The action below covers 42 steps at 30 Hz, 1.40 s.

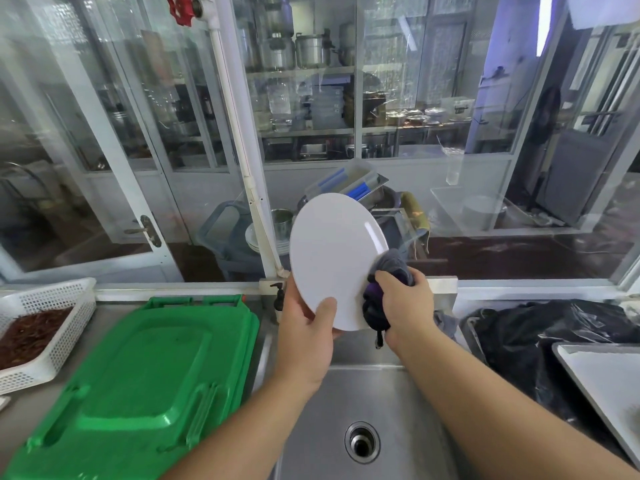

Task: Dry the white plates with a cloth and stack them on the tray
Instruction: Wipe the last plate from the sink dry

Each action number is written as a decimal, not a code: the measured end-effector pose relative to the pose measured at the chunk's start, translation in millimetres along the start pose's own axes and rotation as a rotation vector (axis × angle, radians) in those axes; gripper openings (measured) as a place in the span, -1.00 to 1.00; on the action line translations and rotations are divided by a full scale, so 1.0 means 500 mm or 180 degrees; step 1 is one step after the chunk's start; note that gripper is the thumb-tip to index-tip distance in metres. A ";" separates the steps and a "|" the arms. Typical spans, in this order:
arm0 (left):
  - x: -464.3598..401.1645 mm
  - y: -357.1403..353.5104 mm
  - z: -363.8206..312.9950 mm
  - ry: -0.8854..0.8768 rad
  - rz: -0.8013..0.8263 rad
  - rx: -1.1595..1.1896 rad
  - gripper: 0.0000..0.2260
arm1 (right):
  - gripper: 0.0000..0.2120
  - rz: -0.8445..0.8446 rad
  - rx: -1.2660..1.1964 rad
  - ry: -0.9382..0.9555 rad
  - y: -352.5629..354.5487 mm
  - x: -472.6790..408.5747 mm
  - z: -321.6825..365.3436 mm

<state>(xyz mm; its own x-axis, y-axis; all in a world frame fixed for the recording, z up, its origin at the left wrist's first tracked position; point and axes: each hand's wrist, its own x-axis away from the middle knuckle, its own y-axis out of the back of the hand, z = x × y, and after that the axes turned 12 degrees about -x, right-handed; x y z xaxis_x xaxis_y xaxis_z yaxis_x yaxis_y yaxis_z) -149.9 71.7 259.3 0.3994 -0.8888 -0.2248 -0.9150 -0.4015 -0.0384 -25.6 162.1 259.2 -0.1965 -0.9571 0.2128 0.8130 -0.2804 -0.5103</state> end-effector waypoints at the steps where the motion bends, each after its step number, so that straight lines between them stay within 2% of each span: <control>1: -0.001 -0.002 0.000 0.0025 0.0036 0.0171 -0.44 | -0.76 -0.0002 0.0008 0.0036 -0.001 -0.003 0.006; 6: -0.011 0.006 -0.029 0.0212 0.0391 0.0670 -0.47 | -0.74 0.0111 0.0113 0.0135 -0.012 -0.017 0.047; 12: -0.060 0.080 -0.067 0.0969 0.0727 0.0793 -0.75 | -0.66 0.0415 0.1134 0.1023 0.003 -0.035 0.119; 15: -0.065 0.095 -0.067 0.1259 0.0832 0.0682 -0.75 | -0.62 0.0821 0.1691 0.1400 -0.004 -0.034 0.149; 19: -0.058 0.094 -0.062 0.1219 0.0764 0.0531 -0.70 | -0.56 0.1153 0.2011 0.1601 -0.015 -0.043 0.164; 22: -0.052 0.085 -0.061 0.1059 0.0744 0.0629 -0.68 | -0.56 0.1017 0.1890 0.1630 -0.018 -0.046 0.161; 26: -0.040 0.044 -0.050 0.0715 0.0457 0.0695 -0.66 | -0.63 0.0472 0.1402 0.1329 -0.020 -0.031 0.115; 32: -0.029 -0.006 -0.026 0.0175 0.0180 0.0289 -0.49 | -0.65 -0.0212 0.0092 0.0121 -0.020 0.001 0.007; 34: -0.020 -0.010 -0.014 0.0114 0.0164 0.0170 -0.46 | -0.70 -0.0358 -0.0172 -0.0089 -0.013 0.011 -0.015; 39: -0.015 -0.007 -0.004 0.0182 0.0203 0.0037 -0.43 | -0.72 -0.0281 -0.0259 0.0083 -0.003 0.006 -0.006; 42: -0.022 0.006 -0.019 0.0400 0.0307 0.0053 -0.49 | -0.69 -0.0141 0.0223 0.0408 0.000 -0.004 0.025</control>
<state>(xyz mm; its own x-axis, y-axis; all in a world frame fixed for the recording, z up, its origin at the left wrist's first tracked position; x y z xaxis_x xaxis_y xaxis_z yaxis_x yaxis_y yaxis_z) -156.7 78.3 271.1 0.3127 -0.9441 -0.1047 -0.9498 -0.3103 -0.0389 -18.4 164.8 269.1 -0.2978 -0.9466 0.1235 0.8373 -0.3211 -0.4425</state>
